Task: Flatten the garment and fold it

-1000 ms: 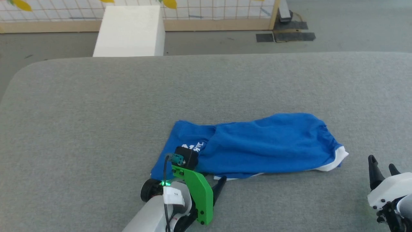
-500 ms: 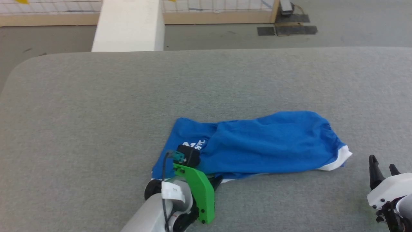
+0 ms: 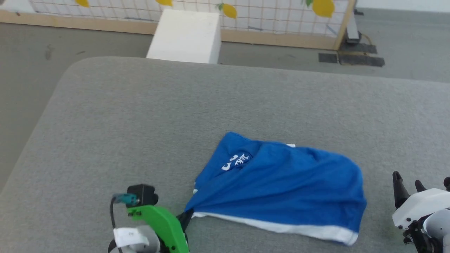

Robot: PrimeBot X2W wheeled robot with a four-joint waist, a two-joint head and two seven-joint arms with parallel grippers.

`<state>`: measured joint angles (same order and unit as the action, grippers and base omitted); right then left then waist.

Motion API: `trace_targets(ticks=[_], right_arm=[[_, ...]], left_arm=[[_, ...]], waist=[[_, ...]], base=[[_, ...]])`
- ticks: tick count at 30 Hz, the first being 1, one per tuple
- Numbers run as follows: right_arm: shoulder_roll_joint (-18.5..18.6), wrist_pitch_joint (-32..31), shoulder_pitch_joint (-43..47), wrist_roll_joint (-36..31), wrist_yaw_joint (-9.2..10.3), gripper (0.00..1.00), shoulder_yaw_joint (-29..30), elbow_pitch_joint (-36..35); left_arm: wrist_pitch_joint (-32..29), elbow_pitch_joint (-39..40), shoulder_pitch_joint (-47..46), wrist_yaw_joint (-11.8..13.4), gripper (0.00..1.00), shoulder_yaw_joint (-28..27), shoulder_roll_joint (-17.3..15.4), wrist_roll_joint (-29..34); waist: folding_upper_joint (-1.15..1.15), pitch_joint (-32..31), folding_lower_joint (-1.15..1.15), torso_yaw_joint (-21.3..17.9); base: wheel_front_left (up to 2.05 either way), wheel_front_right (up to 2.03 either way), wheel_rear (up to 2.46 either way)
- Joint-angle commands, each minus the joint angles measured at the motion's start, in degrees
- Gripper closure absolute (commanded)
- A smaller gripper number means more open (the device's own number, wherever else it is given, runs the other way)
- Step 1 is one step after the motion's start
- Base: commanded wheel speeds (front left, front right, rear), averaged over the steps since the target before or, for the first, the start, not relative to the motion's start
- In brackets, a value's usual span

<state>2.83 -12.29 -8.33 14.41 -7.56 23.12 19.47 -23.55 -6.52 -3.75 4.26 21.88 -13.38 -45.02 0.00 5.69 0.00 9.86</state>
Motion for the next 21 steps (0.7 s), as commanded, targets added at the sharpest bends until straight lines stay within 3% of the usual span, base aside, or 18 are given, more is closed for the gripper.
trace_targets(ticks=[1, 2, 3, 4, 9, 14, 21], right_arm=[[0.0, -0.4, 0.1, -0.3, 0.08, 0.0, -0.2, -0.4], [0.0, -0.7, 0.3, -0.4, 0.08, 0.0, -0.5, -0.8], [0.0, -0.9, 0.5, -0.4, 0.08, 0.0, -0.6, -1.1], [0.0, -1.1, 0.7, -0.4, 0.08, 0.0, -0.8, -1.5], [0.0, -2.5, 2.6, -1.6, 0.08, 0.0, -2.2, -4.8], [0.0, -5.4, 6.9, -3.3, 0.08, 0.0, -5.2, -11.4], [0.0, -13.2, 15.4, -3.6, 0.08, 0.0, -13.7, -21.0]], left_arm=[[0.1, 1.0, 1.4, 0.5, 1.0, -0.2, -0.4, -0.4], [0.2, 1.9, 2.2, 0.6, 1.0, -0.3, -0.2, -0.8], [0.2, 2.6, 2.8, 0.5, 0.84, -0.4, 0.0, -1.4], [0.4, 3.4, 3.2, 0.3, 0.0, -0.3, 0.2, -1.6], [3.2, 5.7, 3.8, -0.4, 0.0, -1.3, 0.3, -1.7], [10.4, 5.9, 3.7, -0.4, 0.0, -3.1, -2.6, 3.9], [30.0, 3.7, 4.2, -0.5, 0.0, -4.0, -4.7, 15.1]], waist=[[0.0, -1.1, 0.0, 1.5], [0.0, -1.3, 0.0, 1.6], [0.0, -1.4, 0.0, 1.7], [0.0, -1.4, 0.0, 1.8], [0.0, -1.9, 0.0, 1.6], [0.0, -2.1, 0.0, 0.8], [0.0, -1.5, 0.0, -1.0]], base=[[0.0, 0.0, 0.0], [0.0, 0.0, 0.0], [0.0, 0.0, 0.0], [0.0, 0.0, 0.0], [0.0, 0.0, 0.0], [0.0, 0.0, 0.0], [0.0, 0.0, 0.0]])
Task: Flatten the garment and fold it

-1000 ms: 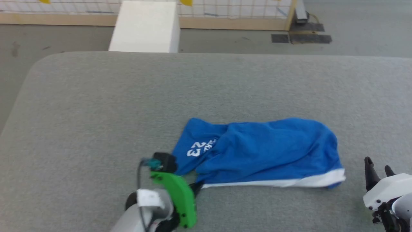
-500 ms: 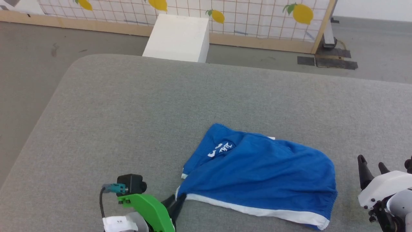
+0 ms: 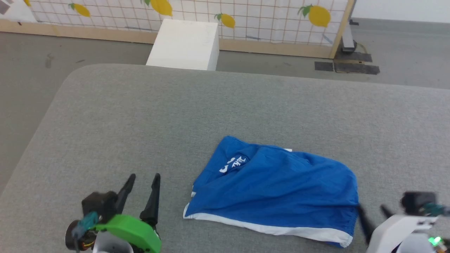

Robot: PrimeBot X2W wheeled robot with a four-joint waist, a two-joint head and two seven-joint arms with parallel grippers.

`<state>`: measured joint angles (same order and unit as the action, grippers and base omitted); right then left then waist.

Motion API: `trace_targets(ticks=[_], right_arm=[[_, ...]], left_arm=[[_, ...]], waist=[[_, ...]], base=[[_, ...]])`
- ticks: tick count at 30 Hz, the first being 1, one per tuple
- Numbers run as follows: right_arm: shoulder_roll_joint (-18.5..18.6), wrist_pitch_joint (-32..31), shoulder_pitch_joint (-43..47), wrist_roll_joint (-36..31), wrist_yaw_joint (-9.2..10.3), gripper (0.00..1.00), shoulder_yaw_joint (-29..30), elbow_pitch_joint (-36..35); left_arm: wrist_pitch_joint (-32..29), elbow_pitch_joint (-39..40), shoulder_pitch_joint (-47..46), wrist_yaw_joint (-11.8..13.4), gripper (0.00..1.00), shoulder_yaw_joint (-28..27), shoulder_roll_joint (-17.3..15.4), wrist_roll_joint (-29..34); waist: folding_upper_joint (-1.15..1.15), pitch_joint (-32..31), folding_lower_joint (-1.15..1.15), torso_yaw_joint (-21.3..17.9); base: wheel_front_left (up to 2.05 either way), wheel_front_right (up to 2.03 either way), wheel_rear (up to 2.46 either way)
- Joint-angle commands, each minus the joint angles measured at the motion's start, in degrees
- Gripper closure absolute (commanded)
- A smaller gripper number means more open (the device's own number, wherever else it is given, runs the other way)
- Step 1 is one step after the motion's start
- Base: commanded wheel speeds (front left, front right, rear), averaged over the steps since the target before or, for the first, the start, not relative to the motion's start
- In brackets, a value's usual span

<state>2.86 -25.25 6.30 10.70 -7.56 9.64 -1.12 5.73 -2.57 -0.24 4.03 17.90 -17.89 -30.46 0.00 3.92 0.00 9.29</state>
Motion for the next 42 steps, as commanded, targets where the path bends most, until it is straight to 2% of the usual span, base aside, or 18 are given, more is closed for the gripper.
trace_targets(ticks=[1, 3, 7, 17, 18, 19, 20, 27, 29, 32, 36, 42], right_arm=[[0.0, -1.5, 1.8, 0.3, 0.08, 0.0, -1.5, -1.3], [0.0, -3.8, 3.9, 1.1, 0.08, 0.0, -3.9, -3.1], [0.0, -5.7, 5.7, 1.4, 0.08, 0.0, -6.6, -4.1], [0.0, -6.3, 3.3, 2.5, 0.08, 0.0, -9.2, 2.8], [0.0, -6.5, 3.1, 2.8, 0.08, 0.67, -9.3, 3.4], [0.0, -6.4, 2.9, 3.1, 0.08, 0.87, -9.3, 3.7], [0.0, -6.5, 2.7, 3.5, 0.08, 1.0, -9.5, 4.1], [0.0, -6.1, 2.3, 4.6, 0.08, 1.0, -9.4, 4.4], [0.0, -5.9, 2.2, 4.7, 0.08, 1.0, -8.9, 3.7], [0.0, -5.9, 1.9, 4.6, 0.08, 1.0, -8.3, 2.7], [0.0, -6.1, 1.4, 4.6, 0.08, 1.0, -8.0, 1.9], [0.0, -6.1, 0.9, 4.8, 0.08, 1.0, -8.0, 1.6]], left_arm=[[2.9, -0.8, 1.0, -0.2, 0.0, -0.2, 0.1, 1.0], [5.7, -2.2, 1.7, -0.3, 0.0, -0.2, 0.4, 2.0], [7.4, -4.7, 2.2, -1.0, 0.0, -0.1, 1.3, 1.9], [8.7, -7.4, 0.9, -2.6, 0.0, 0.3, 2.8, 1.9], [8.7, -7.5, 0.8, -2.7, 0.0, 0.2, 2.9, 1.8], [8.8, -7.6, 0.7, -2.9, 0.0, 0.2, 3.0, 1.7], [8.8, -7.7, 0.6, -3.1, 0.0, 0.2, 3.0, 1.7], [6.4, -7.2, 1.0, -4.6, 0.0, 1.1, 3.6, -0.7], [3.7, -6.1, 1.2, -5.6, 0.0, 1.9, 3.7, -2.1], [-5.4, -4.9, 1.5, -6.8, 0.0, 4.4, 2.9, -4.9], [-15.4, -3.5, 1.0, -6.0, 0.0, 6.7, 1.1, -6.0], [-18.8, -3.8, -1.4, -5.1, 0.0, 7.7, 0.9, -5.5]], waist=[[0.0, 0.3, 0.0, -0.6], [0.0, 0.5, 0.0, -0.9], [0.0, 1.1, 0.0, -1.3], [0.0, 1.7, 0.0, 0.0], [0.0, 1.7, 0.0, 0.1], [0.0, 1.8, 0.0, 0.2], [0.0, 1.9, 0.0, 0.2], [0.0, 1.4, 0.0, 0.1], [0.0, 1.2, 0.0, 0.1], [0.0, 1.1, 0.0, 0.0], [0.0, 1.2, 0.0, -0.1], [0.0, 1.8, 0.0, -0.3]], base=[[0.0, 0.0, 0.0], [0.0, 0.0, 0.0], [0.0, 0.0, 0.0], [0.0, 0.0, 0.0], [0.0, 0.0, 0.0], [0.0, 0.0, 0.0], [0.0, 0.0, 0.0], [0.0, 0.0, 0.0], [0.0, 0.0, 0.0], [0.0, 0.0, 0.0], [0.0, 0.0, 0.0], [0.0, 0.0, 0.0]])
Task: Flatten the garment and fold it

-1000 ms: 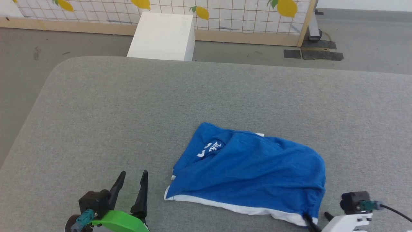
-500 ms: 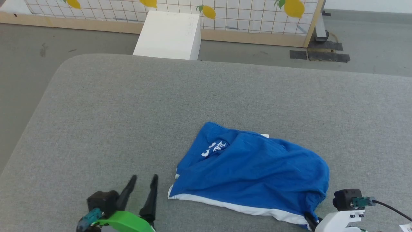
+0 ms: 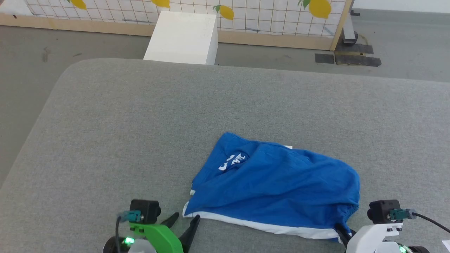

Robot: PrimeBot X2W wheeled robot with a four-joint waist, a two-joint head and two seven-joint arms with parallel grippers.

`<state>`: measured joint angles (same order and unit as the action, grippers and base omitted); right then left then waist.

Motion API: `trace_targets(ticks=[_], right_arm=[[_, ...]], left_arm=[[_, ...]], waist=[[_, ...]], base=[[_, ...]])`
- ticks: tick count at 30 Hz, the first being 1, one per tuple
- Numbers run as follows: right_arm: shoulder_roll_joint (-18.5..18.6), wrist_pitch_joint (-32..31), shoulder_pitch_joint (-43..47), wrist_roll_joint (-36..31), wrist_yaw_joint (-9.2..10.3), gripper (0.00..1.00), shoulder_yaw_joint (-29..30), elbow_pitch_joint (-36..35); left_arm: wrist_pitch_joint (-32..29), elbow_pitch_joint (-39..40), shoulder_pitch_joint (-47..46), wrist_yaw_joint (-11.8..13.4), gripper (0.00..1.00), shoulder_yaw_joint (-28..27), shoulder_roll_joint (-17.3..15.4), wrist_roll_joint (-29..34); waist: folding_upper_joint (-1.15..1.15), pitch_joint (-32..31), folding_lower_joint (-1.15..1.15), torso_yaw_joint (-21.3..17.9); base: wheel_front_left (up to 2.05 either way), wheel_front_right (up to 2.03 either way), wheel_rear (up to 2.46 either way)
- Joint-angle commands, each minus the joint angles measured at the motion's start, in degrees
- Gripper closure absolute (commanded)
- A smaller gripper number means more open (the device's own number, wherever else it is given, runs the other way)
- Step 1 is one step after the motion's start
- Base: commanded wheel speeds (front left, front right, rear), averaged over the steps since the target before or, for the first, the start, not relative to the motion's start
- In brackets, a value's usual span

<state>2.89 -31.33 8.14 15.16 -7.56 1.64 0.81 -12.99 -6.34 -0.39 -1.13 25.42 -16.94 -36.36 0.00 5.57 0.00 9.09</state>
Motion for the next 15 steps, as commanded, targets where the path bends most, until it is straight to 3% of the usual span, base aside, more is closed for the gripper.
trace_targets(ticks=[1, 4, 5, 7, 8, 15], right_arm=[[0.0, 0.0, -1.0, 0.4, 0.08, 1.0, 0.0, -0.3], [0.0, 0.0, -1.0, 0.4, 0.08, 1.0, 0.0, -0.2], [0.0, 0.0, -1.1, 0.4, 0.08, 1.0, -0.1, -0.2], [0.0, 0.1, -1.3, 0.4, 0.08, 1.0, -0.1, -0.2], [0.0, 0.2, -1.5, 0.5, 0.08, 1.0, 0.0, -0.2], [0.0, 0.4, -1.8, 0.4, 0.08, 1.0, 0.4, 0.0]], left_arm=[[-0.1, -0.6, -1.8, -0.1, 0.0, 0.3, 0.1, 0.4], [-0.7, -2.7, -3.2, -0.9, 0.0, 1.1, 0.6, 0.3], [-1.2, -3.7, -3.6, -1.2, 0.16, 1.5, 0.8, 0.2], [-1.8, -5.4, -4.3, -1.9, 0.92, 2.1, 1.0, -0.1], [-1.7, -6.0, -4.6, -2.1, 1.0, 2.2, 1.2, -0.3], [1.2, -8.6, -5.7, -3.8, 1.0, 2.2, 1.9, -1.4]], waist=[[0.0, 0.3, 0.0, -0.2], [0.0, 0.6, 0.0, -0.3], [0.0, 0.7, 0.0, -0.5], [0.0, 0.9, 0.0, -0.8], [0.0, 0.9, 0.0, -1.0], [0.0, 1.0, 0.0, -1.3]], base=[[0.0, 0.0, 0.0], [0.0, 0.0, 0.0], [0.0, 0.0, 0.0], [0.0, 0.0, 0.0], [0.0, 0.0, 0.0], [0.0, 0.0, 0.0]])
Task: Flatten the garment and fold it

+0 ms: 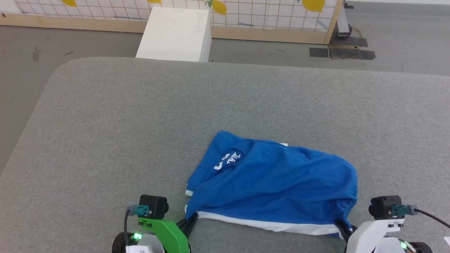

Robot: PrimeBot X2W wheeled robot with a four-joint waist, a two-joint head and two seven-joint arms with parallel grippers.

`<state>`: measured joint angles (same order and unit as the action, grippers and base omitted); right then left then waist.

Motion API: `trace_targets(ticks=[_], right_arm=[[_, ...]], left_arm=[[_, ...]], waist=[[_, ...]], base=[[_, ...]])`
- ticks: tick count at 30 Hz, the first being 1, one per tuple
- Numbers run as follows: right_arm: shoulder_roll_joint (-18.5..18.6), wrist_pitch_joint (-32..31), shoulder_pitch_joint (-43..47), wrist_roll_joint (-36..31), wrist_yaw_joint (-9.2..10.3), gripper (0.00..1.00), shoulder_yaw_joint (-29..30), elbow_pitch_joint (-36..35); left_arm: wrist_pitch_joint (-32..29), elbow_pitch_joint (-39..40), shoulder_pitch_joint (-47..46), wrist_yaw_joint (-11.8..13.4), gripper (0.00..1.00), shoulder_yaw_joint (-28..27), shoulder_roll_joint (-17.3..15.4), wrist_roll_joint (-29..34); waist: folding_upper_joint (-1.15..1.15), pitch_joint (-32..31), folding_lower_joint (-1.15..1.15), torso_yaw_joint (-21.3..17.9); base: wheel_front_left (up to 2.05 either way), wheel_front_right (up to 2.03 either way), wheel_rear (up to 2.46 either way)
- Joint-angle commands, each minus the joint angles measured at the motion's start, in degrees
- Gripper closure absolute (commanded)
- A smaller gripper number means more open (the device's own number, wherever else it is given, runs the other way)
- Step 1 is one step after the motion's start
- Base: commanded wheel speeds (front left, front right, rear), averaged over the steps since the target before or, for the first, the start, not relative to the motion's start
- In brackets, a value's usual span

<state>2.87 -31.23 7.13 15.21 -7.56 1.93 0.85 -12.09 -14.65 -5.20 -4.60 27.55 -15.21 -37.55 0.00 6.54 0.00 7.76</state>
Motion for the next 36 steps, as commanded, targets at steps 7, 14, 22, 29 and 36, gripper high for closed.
trace_targets(ticks=[7, 14, 22, 29, 36], right_arm=[[0.0, -1.1, -3.1, 5.9, 0.08, 1.0, 0.9, -1.5], [0.0, -3.9, -11.6, 20.5, 0.08, 1.0, 3.4, -6.4], [0.0, -14.8, -32.8, 25.3, 0.08, 1.0, 7.1, -6.3], [0.0, -15.5, -54.3, 23.1, 0.08, 1.0, 7.0, 7.0], [0.0, -6.9, -73.0, 17.6, 0.08, 1.0, 3.8, 22.6]], left_arm=[[0.8, 5.7, -0.7, -1.9, 1.0, -2.7, 0.0, -7.8], [-1.0, 17.1, -7.4, -2.6, 1.0, -6.7, -3.3, -14.5], [-7.1, 16.9, -26.9, -2.8, 1.0, -8.2, -7.2, -16.3], [-9.5, 5.5, -43.4, -2.6, 1.0, -9.6, -9.8, -13.3], [-6.9, -6.6, -58.1, -1.8, 1.0, -8.7, -11.3, -5.5]], waist=[[0.0, -1.1, 0.0, 0.4], [0.0, -2.1, 0.0, 0.9], [0.0, -1.2, 0.0, -0.2], [0.0, 3.1, 0.0, -2.7], [0.0, 9.1, 0.0, -4.7]], base=[[0.0, 0.0, 0.0], [0.0, 0.0, 0.0], [0.0, 0.0, 0.0], [0.0, 0.0, 0.0], [0.0, 0.0, 0.0]])
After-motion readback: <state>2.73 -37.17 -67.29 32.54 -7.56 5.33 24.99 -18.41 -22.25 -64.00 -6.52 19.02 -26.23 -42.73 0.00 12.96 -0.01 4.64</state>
